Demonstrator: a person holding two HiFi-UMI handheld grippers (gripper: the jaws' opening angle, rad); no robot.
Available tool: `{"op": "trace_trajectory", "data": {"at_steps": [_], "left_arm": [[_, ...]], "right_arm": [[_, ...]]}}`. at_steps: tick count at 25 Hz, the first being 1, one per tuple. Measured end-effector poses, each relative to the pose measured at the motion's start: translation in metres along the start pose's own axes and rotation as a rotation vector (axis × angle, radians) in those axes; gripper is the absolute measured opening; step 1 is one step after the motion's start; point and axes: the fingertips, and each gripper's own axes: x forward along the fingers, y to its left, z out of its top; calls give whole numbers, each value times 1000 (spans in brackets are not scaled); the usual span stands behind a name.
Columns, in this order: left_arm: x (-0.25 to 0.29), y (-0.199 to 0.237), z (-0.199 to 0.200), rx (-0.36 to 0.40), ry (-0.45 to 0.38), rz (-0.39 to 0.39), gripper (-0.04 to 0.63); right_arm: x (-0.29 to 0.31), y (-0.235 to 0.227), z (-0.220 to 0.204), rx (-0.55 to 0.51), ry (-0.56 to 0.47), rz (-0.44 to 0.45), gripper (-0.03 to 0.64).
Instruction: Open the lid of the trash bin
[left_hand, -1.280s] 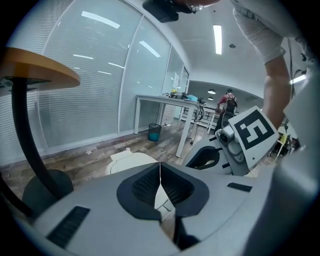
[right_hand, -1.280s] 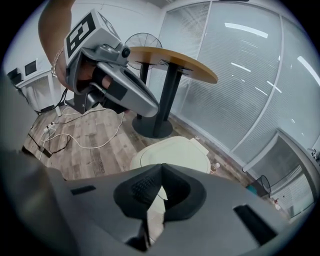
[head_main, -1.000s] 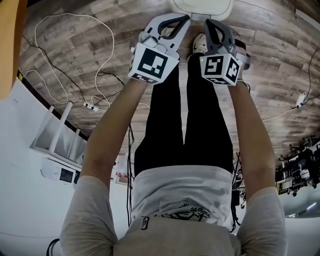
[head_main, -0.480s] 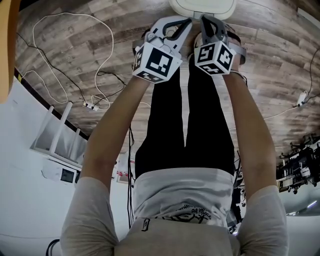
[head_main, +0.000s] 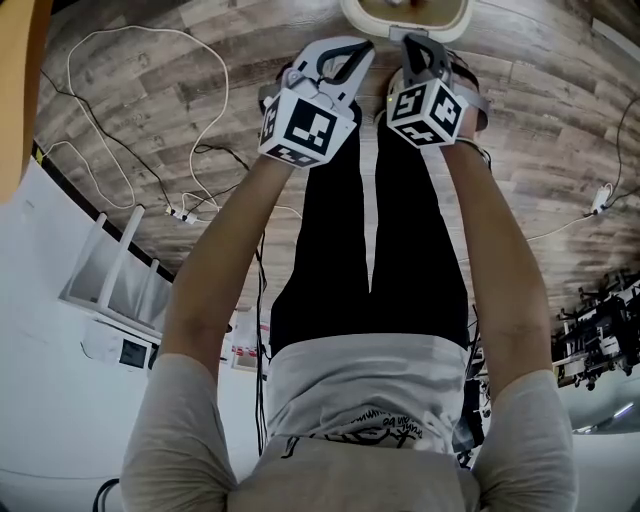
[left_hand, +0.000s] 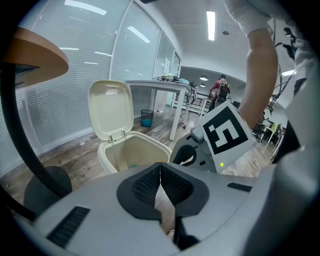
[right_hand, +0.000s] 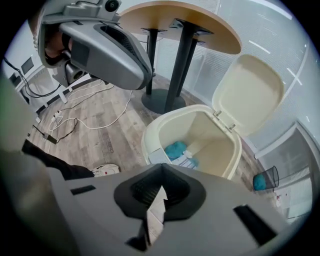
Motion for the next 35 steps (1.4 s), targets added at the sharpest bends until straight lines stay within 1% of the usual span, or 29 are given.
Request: {"op": "trace_trajectory", "data": {"at_steps": [3,8,14,21,27,33,35], "left_arm": [[-6,2,12,1,-15,10,20],[-18,7,35,1,-45,23,20],[-34,8,72,5,-85,43,20],[-60,12,121,-38,-157,78,20],[-91,18,155,-111,-203,124,20],[-127,26,188,-143,-240,166,20],[-140,29,202,-140,-258,174,20]], "right_arm": [[-10,-6,7,26,-21,-1,8],[-35,-18,24,117,-93,3,9],[-73,-40,36,159,-132,-25,8],[-134,-75,64,246,-220,-66,8],[-180,-98,87,264,-285,-95,9],[-230,-113,111,274,-355,-84,9],[-250,-119,119,284,-384,-79,9]]}}
